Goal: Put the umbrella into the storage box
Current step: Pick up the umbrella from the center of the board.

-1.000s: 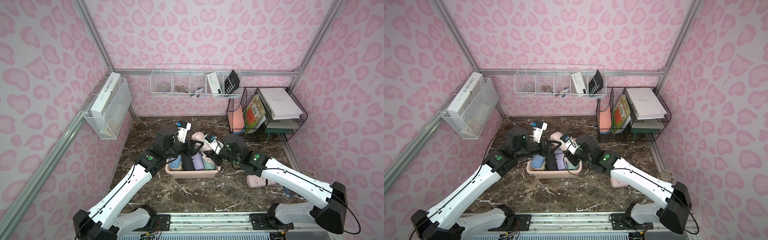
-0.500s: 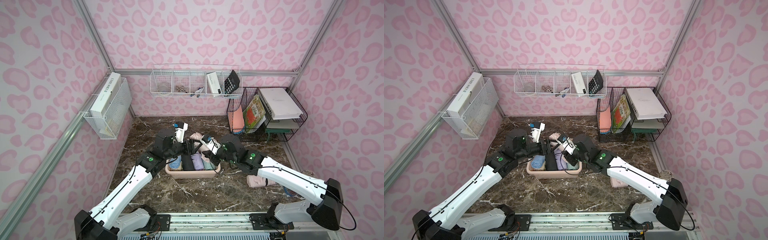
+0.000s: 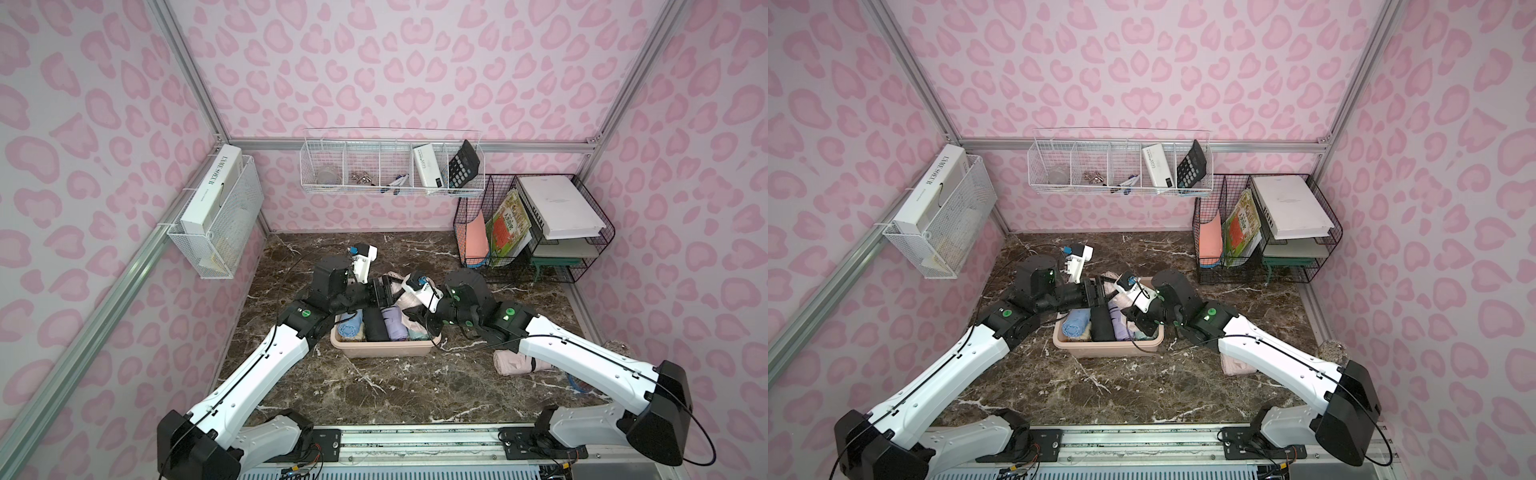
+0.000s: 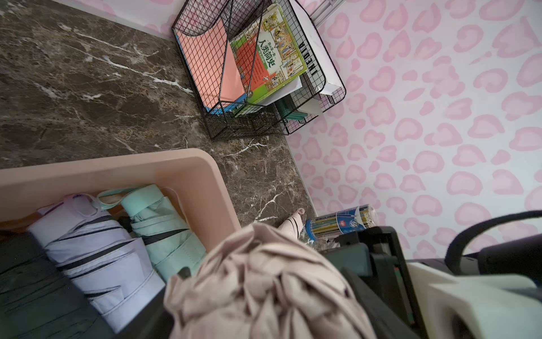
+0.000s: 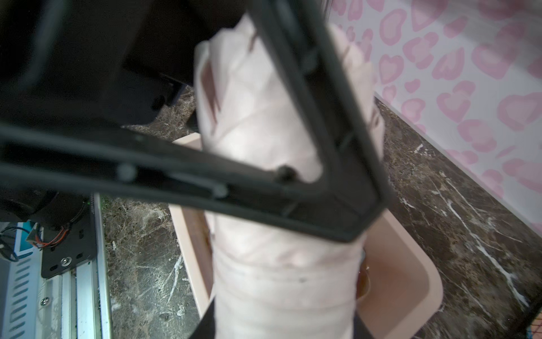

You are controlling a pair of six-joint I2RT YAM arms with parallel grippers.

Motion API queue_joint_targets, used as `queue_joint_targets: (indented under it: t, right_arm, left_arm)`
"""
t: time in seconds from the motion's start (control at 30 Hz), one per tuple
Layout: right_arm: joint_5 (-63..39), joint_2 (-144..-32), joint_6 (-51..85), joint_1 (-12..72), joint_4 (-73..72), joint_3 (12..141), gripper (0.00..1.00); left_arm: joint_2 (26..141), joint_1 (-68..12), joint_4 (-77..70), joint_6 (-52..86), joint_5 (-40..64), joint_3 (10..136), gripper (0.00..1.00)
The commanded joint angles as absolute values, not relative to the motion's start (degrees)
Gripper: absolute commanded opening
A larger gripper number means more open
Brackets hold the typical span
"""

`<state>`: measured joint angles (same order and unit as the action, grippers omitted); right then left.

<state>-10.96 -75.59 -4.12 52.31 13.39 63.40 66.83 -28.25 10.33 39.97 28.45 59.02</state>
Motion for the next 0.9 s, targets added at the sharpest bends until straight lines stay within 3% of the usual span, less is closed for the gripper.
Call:
queue_joint_targets:
  t: [0.0, 0.17, 0.27, 0.5, 0.6, 0.87]
  right_arm:
    - [-14.35, -75.15, -5.2, 52.13, 7.24, 62.96, 0.25]
    - [-12.64, -75.7, -4.94, 51.48, 6.7, 63.46, 0.25]
    - [-11.98, -75.94, -4.6, 51.46, 7.5, 64.22, 0.31]
    - [-10.82, -71.58, 3.56, 51.09, 1.71, 62.34, 0.8]
    - [-9.61, -66.73, 12.81, 49.73, -6.06, 58.65, 0.92]
    - [-4.03, -69.33, 58.46, 46.41, 1.35, 66.68, 0.85]
  left_arm:
    - [67.63, -27.95, 7.29, 41.02, 29.87, 59.76, 0.65]
    - [67.48, -27.56, 8.11, 40.45, 30.12, 60.21, 0.37]
    - [67.15, -27.3, 8.34, 40.21, 29.83, 59.9, 0.24]
    - [66.38, -27.25, 5.39, 40.42, 25.11, 59.88, 0.0]
    - [65.99, -27.33, 2.7, 39.1, 19.93, 59.65, 0.0]
    - [64.61, -28.22, -21.39, 30.57, 9.82, 52.79, 0.0]
